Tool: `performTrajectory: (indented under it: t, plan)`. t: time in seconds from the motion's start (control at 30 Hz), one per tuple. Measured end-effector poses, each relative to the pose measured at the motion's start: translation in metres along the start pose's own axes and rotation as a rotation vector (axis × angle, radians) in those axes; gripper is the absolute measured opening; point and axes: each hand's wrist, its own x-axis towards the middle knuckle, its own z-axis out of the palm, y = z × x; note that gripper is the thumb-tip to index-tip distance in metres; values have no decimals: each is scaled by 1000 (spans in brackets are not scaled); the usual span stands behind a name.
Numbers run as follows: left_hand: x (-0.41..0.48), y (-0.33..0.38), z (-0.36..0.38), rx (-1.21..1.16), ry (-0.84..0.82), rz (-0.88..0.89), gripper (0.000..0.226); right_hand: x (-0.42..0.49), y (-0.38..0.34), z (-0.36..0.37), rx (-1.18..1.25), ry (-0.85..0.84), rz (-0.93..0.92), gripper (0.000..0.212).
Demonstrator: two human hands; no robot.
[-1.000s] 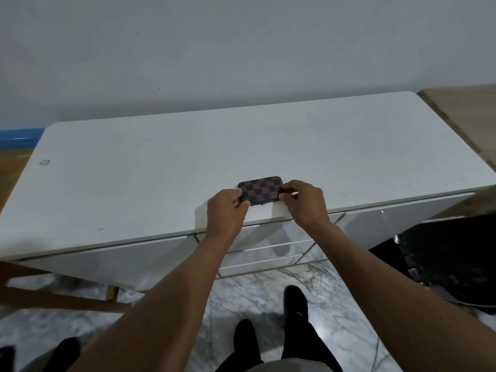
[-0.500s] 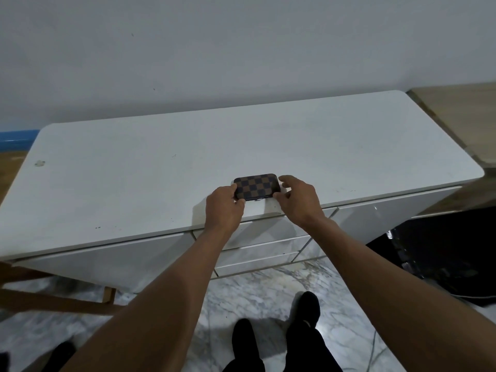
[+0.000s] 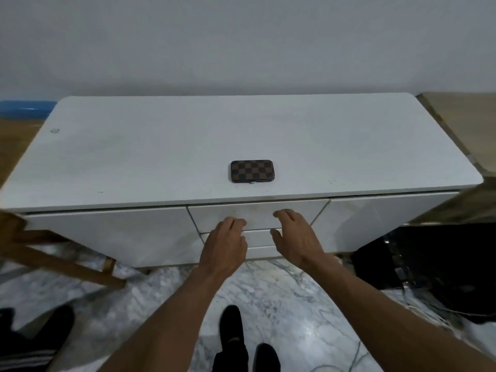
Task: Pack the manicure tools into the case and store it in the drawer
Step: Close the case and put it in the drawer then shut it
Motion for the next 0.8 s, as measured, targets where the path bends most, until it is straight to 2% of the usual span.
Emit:
performTrajectory:
  t: [0.13, 0.3, 0.43, 0.67, 0.8]
  plan:
    - [-2, -4, 7, 78, -63, -22, 47, 6, 1, 6, -50, -65, -44, 59]
    - [18, -9, 6, 183, -125, -11, 68, 30, -2, 16, -89, 22, -20, 74]
    - [29, -21, 14, 364, -128, 23, 84, 35, -5, 32, -125, 11, 46, 86]
    - [26, -15, 24, 398, -155, -35, 99, 34, -4, 37, -134, 78, 53, 84]
    - [6, -13, 20, 395, -191, -11, 103, 21, -7, 32, -228, 49, 55, 81]
